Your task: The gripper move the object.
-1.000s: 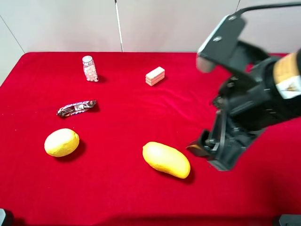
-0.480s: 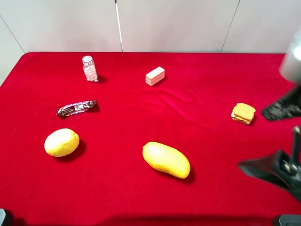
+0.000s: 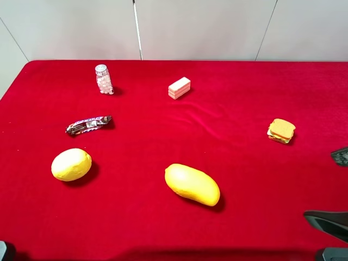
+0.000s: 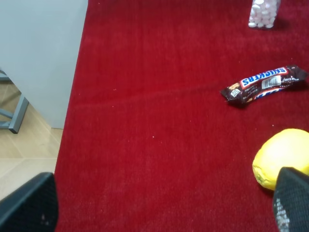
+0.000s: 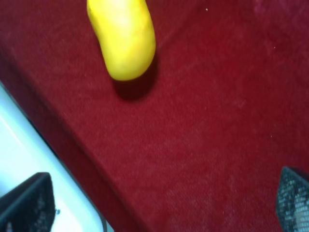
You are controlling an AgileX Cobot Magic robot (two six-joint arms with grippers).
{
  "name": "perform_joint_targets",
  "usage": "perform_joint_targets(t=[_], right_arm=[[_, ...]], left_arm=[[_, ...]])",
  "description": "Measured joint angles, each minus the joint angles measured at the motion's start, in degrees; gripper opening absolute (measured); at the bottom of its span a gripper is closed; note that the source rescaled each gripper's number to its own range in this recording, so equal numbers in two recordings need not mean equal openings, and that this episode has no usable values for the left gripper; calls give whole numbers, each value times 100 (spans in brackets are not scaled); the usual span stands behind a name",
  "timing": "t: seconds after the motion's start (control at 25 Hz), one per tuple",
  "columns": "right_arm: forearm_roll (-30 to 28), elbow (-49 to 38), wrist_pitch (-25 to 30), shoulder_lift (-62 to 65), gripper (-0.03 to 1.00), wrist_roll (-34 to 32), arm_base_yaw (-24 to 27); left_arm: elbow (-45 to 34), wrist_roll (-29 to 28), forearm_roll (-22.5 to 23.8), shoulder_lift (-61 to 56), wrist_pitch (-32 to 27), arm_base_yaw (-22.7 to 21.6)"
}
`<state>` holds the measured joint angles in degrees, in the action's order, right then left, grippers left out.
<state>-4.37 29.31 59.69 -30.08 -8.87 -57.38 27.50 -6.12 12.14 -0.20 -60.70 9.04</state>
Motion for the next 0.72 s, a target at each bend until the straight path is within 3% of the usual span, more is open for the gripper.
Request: perform_joint_targets(t=[0.48, 0.72], right_arm=[[-474, -60, -1, 976, 100, -760, 0], [-633, -60, 10, 1502, 100, -942, 713]], left_arm=[[0, 0, 0, 0, 0, 0], [0, 0, 0, 0, 0, 0]])
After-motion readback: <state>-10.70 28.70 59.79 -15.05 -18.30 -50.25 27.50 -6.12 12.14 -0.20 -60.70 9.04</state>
